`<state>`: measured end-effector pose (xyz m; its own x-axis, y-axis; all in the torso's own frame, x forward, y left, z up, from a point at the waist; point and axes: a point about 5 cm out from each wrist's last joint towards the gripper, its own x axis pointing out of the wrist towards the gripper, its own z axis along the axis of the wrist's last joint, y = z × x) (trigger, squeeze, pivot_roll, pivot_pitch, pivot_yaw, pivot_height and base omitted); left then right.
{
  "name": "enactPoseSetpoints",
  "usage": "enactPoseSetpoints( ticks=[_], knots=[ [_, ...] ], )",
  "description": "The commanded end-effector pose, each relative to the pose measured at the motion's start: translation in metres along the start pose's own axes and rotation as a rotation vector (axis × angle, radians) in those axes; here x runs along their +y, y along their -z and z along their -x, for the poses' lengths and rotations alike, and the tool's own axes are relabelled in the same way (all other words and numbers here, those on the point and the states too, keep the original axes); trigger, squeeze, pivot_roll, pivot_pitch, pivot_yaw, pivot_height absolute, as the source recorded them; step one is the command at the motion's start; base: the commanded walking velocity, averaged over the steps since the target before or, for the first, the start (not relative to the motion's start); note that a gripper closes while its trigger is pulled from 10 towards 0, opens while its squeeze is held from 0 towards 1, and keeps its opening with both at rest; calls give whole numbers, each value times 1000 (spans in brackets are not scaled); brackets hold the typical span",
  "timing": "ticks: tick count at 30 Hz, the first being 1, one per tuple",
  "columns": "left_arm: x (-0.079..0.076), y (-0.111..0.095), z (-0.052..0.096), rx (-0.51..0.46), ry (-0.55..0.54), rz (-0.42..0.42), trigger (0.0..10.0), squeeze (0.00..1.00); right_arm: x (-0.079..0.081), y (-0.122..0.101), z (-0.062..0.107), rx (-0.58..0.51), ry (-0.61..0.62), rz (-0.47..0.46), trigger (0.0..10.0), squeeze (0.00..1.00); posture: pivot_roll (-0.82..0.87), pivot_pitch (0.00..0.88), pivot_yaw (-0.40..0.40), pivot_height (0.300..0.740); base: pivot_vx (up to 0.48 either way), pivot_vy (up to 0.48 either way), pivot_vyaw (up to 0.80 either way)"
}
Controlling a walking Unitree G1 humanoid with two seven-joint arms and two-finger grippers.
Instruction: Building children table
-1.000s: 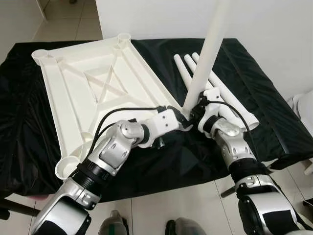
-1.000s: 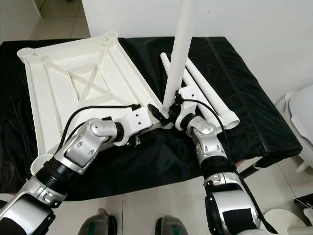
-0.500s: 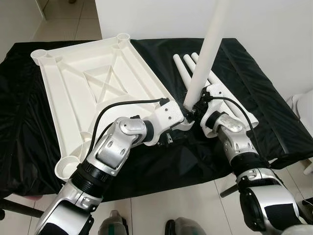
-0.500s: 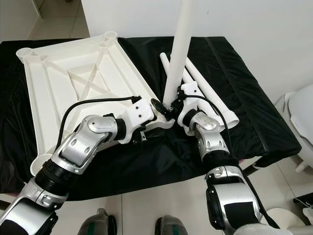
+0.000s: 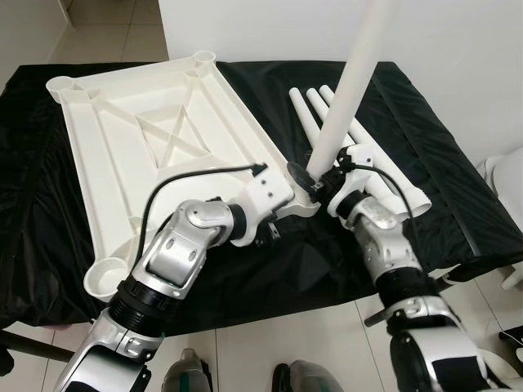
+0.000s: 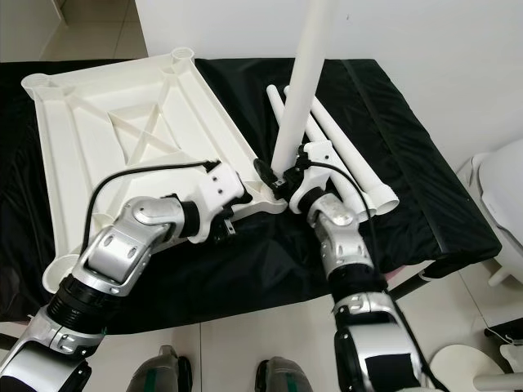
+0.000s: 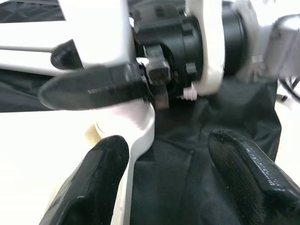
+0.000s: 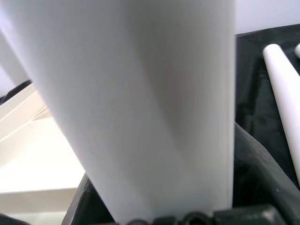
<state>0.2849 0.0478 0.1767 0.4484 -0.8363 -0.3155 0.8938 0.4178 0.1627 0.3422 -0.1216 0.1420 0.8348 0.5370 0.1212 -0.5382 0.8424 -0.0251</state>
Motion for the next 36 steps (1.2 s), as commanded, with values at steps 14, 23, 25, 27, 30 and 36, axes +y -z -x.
enactPoseSetpoints(
  ticks=[14, 23, 25, 27, 30, 36],
  knots=[
    [7, -12, 6, -106, -104, 18, 10000, 0, 10, -5, 7, -131, 439, -172, 0, 0, -36, 0, -35, 740, 0, 0, 0],
    [3, -9, 14, -115, -53, -1, 10000, 0, 14, -4, 10, -89, 557, -147, 0, 0, -38, 0, -37, 740, 0, 0, 0],
    [3, -8, 14, -114, -55, -1, 10000, 0, 10, -6, 10, -89, 575, -137, 0, 0, -38, 0, -37, 740, 0, 0, 0],
    [3, -8, 14, -113, -57, -2, 10000, 0, 8, -7, 11, -87, 590, -126, 0, 0, -38, 0, -37, 740, 0, 0, 0],
    [3, -8, 15, -114, -59, -1, 10000, 0, 4, -7, 11, -74, 625, -109, 0, 0, -36, 0, -41, 740, 0, 0, 0],
    [5, -8, 16, -115, -71, 1, 10000, 0, 12, -7, 2, -43, 554, -115, 10000, 0, -33, 0, -44, 740, 0, 0, 0]
  ],
)
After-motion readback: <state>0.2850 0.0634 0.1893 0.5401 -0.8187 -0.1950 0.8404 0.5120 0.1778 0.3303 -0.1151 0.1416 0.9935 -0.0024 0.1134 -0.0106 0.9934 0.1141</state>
